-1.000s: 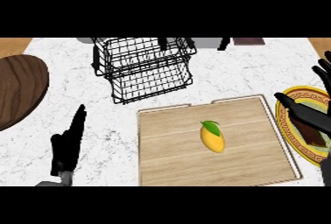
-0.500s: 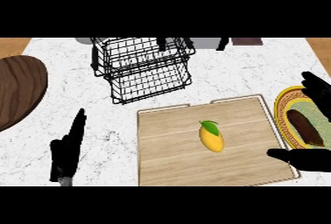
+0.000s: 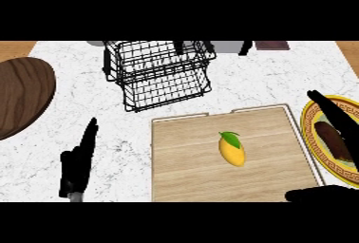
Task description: Pick the lemon from the tray and place it in the tiered basket
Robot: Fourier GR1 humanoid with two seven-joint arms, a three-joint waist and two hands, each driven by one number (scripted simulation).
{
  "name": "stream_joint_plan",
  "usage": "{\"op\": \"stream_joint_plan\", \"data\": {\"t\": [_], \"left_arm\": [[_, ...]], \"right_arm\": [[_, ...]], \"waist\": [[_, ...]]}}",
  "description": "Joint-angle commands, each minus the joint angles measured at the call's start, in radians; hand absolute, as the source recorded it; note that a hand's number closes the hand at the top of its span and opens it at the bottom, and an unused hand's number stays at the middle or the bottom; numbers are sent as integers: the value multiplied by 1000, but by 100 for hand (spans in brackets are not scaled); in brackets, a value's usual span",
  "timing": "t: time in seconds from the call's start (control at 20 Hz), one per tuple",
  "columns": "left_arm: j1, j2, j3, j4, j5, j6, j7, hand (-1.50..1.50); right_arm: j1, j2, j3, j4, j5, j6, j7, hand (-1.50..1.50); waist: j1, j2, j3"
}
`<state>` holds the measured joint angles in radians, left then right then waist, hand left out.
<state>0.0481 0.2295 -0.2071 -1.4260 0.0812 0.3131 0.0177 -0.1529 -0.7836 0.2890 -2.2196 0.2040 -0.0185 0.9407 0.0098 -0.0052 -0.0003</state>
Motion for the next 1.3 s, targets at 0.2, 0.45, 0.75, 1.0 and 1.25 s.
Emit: {"op": "stream_joint_plan", "data": {"t": [0.2,0.45,0.75,1.0,1.25], "left_arm": [[15,-21,7,83,-13,-21,-49,0],[-17,-27,11,29,-13,-8,34,0],[23,-46,-3,55,-23,-15,-11,0],[38,-60,-7,26,-47,6,-17,0],[-13,-62,25,80,-37,-8,-6,0]], "right_arm": [[-130,179,300,37,325,20,255,-150],[-231,217,294,138,322,151,315,-150],[-249,301,374,229,365,219,392,-150],[-293,409,375,317,382,245,392,-150],[-288,445,364,354,396,282,371,-150]], "waist": [[1,6,-2],[2,6,-1],[-3,5,-2],[1,5,-1],[-9,5,-1]]}}
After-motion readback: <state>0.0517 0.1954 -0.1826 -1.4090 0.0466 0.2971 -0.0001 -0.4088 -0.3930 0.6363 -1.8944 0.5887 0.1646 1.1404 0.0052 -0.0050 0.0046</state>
